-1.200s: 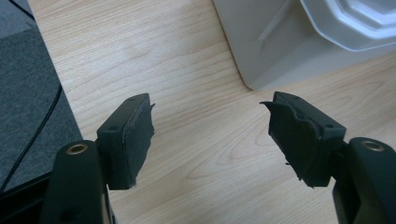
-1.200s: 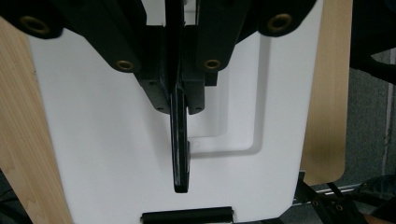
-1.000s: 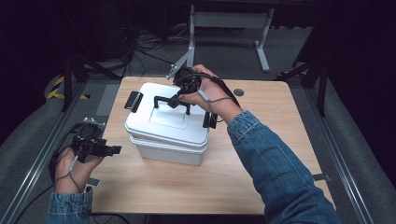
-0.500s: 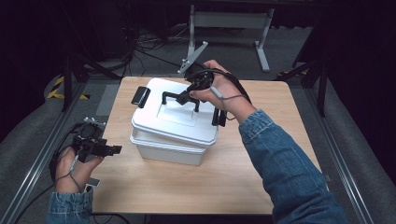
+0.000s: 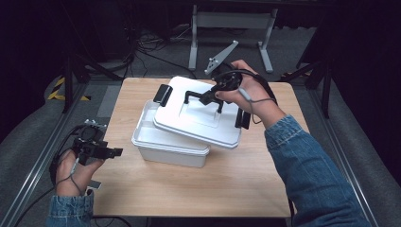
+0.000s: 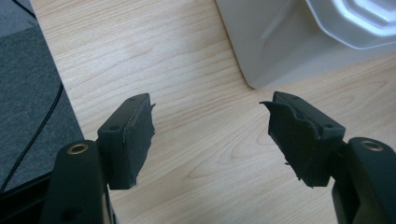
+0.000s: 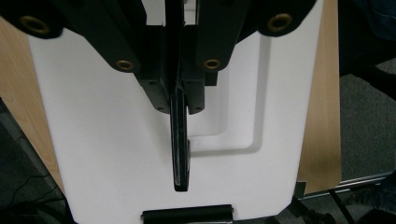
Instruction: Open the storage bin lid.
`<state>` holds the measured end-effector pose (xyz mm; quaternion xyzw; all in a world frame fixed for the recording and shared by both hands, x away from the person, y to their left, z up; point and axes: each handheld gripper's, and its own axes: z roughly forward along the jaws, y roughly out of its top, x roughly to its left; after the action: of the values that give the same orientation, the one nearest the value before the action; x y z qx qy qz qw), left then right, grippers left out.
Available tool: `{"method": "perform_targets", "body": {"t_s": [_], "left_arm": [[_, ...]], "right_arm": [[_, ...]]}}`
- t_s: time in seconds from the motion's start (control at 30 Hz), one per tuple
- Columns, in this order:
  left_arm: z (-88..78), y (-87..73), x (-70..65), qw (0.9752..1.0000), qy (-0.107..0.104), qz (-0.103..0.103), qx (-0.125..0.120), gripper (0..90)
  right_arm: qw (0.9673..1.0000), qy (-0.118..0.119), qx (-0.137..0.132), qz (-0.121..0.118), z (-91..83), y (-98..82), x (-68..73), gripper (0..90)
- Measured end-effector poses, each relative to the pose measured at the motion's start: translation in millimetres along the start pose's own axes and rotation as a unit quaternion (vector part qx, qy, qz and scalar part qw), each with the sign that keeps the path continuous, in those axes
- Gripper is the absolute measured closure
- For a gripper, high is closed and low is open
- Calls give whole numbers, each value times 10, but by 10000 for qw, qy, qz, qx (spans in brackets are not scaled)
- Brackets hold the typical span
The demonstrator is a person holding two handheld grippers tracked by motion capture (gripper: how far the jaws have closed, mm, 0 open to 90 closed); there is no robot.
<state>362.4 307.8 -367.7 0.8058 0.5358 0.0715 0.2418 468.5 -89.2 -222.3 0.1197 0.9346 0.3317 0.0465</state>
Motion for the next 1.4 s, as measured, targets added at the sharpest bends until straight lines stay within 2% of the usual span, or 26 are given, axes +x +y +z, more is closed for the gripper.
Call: {"method": "perform_targets", "body": {"t_s": [0.23,0.43,0.7,1.1,1.4], "left_arm": [[19,-9,23,10000,6,-49,19,315],[24,0,24,10000,24,-30,44,316],[40,-15,52,9999,25,-135,-39,330],[51,-25,55,9999,27,-154,-7,330],[60,-27,50,9999,34,-142,23,329]], "right_arm": [[9997,-147,77,169,-194,-229,-48,845],[9993,-234,54,281,-315,-344,-77,844],[9983,-383,127,429,-465,-571,-129,844],[9941,-678,195,823,-702,-1006,-260,845],[9886,-858,305,1198,-715,-1329,-414,845]]}}
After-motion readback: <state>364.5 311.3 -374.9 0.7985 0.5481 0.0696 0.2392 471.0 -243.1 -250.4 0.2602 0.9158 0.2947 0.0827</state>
